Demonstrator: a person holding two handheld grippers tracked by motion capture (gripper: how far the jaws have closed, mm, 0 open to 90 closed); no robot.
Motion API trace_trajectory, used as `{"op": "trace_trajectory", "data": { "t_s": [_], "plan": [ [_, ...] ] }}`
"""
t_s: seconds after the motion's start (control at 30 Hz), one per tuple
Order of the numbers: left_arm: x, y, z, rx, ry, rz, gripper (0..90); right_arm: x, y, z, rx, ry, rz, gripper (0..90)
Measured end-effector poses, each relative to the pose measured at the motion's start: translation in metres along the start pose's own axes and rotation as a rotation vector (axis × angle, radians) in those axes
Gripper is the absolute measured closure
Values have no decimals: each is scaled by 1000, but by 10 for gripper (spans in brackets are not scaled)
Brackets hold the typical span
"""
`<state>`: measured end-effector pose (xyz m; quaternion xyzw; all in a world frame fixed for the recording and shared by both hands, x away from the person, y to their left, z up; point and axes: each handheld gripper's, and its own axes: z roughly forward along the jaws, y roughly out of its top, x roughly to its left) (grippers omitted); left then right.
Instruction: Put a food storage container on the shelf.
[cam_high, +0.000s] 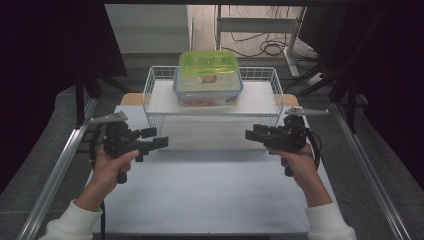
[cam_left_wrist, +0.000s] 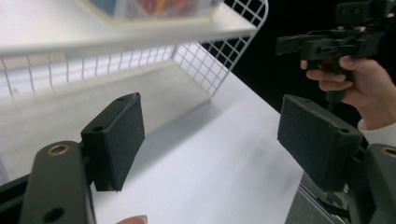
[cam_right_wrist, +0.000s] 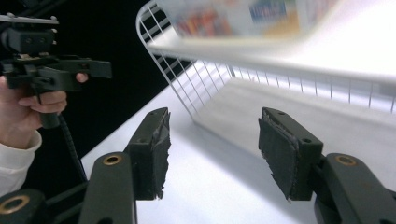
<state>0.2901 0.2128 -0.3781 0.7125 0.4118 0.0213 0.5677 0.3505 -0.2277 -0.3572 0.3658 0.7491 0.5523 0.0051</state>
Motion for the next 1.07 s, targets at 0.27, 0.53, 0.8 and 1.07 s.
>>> {"op": "trace_trajectory", "data": {
  "t_s": [0.27, 0.53, 0.8, 1.07],
  "plan": [
    [7, -38, 5, 46, -6, -13, 230, -13, -40, 5, 42, -7, 15, 424],
    [12, -61, 11, 80, -1, -10, 231, -16, -67, 16, 92, 4, 19, 418],
    [18, -69, 16, 103, -10, -24, 231, -18, -73, 19, 109, -11, 13, 417],
    [18, -72, 14, 96, -8, -20, 230, -18, -76, 16, 102, -25, 15, 393]
  ]
}}
